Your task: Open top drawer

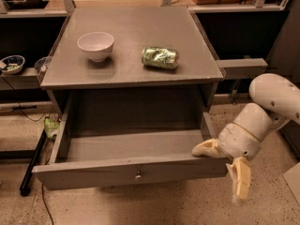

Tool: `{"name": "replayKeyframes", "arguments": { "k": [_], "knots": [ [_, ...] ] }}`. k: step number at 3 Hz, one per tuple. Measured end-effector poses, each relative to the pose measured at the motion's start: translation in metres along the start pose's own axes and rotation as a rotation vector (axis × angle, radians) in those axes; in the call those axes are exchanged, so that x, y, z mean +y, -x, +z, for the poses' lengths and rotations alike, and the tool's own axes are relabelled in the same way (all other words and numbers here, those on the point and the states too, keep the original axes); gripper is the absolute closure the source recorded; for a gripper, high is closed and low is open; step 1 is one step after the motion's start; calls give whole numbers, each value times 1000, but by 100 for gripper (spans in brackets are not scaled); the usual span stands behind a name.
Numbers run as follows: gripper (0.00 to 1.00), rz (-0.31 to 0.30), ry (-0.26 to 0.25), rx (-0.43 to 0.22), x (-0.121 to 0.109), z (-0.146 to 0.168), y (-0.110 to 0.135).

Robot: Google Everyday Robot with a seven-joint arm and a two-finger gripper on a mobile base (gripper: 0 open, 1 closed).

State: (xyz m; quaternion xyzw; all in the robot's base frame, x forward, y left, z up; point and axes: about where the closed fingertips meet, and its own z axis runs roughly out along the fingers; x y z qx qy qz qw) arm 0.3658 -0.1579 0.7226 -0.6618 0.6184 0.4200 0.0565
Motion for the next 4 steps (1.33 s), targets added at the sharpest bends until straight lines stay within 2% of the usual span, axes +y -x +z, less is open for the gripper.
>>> {"name": "replayKeyframes", "arguments": {
  "k": [1, 2, 3, 4],
  "knots": [
    [0, -21, -18, -18, 34, -18, -13],
    [0, -48, -53, -22, 53, -32, -27],
    [0, -39, -112, -8, 32, -35, -26],
    [0, 18, -231, 39, -14, -56, -16]
  ]
}}
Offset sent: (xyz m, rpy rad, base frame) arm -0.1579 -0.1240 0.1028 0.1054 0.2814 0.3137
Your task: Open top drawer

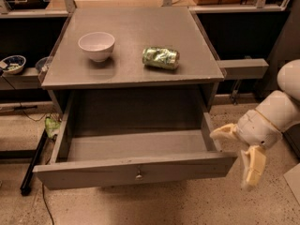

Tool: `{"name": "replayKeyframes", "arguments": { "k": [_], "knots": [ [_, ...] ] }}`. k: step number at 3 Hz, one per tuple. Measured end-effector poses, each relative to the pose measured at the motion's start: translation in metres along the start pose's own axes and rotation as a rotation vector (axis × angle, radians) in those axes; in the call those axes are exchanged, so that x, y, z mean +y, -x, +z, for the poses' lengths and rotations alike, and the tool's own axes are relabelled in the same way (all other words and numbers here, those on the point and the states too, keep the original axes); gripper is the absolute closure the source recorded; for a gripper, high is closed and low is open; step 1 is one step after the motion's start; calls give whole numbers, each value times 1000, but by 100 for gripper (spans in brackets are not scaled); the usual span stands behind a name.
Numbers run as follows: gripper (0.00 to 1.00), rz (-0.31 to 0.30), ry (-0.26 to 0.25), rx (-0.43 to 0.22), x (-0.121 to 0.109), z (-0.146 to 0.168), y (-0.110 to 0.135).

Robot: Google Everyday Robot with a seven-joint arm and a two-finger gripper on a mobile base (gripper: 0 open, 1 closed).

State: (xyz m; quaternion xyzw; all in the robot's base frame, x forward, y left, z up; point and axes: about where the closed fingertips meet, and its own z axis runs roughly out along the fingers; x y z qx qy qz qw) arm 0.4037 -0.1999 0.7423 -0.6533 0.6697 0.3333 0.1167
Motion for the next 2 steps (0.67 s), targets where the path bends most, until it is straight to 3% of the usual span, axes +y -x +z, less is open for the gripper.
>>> {"name": "replayKeyframes", "arguments": {
  "k": [1, 2],
  "knots": [
    [0, 33, -84, 31, -55, -11, 21],
    [0, 47, -86, 26, -79, -10, 29]
  ]
}}
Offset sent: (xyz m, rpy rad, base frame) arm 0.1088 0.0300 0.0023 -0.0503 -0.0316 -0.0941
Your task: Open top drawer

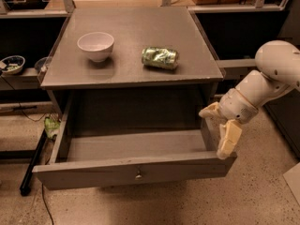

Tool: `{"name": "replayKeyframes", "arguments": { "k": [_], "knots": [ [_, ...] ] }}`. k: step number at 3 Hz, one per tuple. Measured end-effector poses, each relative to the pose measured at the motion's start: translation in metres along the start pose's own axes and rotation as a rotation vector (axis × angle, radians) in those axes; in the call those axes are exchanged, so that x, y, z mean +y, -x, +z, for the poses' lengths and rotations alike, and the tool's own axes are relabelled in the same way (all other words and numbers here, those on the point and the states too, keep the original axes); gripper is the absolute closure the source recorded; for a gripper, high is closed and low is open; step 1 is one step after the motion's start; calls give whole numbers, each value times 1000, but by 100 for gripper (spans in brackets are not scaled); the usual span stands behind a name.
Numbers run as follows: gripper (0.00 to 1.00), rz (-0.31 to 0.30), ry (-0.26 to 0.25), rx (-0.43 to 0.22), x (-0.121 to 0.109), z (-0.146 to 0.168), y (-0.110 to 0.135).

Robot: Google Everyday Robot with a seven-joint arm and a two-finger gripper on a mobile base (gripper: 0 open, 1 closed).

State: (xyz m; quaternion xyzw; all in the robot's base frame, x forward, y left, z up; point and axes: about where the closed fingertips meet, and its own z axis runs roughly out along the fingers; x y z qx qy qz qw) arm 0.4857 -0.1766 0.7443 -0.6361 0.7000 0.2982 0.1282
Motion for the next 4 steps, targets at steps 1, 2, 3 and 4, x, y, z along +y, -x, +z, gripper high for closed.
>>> {"name": "replayKeyframes", "arguments": {
  "k": [1, 2, 3, 4],
  "knots": [
    [0, -9, 23, -18, 8, 4, -2],
    [0, -25, 68, -24, 36, 16, -2],
    [0, -42, 137, -26, 61, 35, -4],
    [0, -58, 171, -26, 70, 44, -4]
  ]
}}
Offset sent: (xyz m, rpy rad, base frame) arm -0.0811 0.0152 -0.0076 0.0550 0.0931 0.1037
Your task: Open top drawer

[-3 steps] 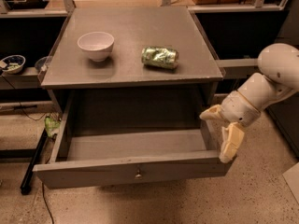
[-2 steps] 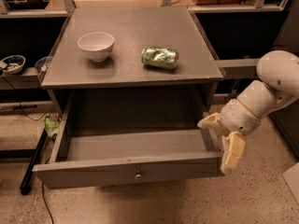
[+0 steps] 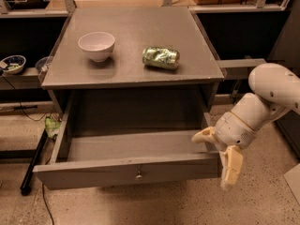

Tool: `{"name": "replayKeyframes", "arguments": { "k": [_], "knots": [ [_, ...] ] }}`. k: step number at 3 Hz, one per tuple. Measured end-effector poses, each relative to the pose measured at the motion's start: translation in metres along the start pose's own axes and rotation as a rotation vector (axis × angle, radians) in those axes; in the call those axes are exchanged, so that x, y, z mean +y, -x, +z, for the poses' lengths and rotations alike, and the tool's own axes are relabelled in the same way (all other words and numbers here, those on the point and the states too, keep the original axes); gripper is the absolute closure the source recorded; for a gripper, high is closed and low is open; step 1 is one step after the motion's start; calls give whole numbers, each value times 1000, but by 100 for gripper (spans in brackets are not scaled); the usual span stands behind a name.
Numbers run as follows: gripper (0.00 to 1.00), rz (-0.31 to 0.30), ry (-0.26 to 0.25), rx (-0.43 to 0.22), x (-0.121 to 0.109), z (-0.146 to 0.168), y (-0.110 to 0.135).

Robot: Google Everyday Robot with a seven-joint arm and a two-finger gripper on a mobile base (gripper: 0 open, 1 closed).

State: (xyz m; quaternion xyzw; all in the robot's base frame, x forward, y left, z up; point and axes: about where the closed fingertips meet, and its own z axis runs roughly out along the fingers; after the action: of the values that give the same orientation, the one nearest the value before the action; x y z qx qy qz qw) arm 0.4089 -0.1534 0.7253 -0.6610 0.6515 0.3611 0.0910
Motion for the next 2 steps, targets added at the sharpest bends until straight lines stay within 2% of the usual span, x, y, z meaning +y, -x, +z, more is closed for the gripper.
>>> {"name": "replayKeyframes", "arguments": {
  "k": [1, 2],
  "knots": [
    [0, 25, -74, 69, -33, 5, 0],
    [0, 46, -106, 102, -55, 15, 2]
  ]
}}
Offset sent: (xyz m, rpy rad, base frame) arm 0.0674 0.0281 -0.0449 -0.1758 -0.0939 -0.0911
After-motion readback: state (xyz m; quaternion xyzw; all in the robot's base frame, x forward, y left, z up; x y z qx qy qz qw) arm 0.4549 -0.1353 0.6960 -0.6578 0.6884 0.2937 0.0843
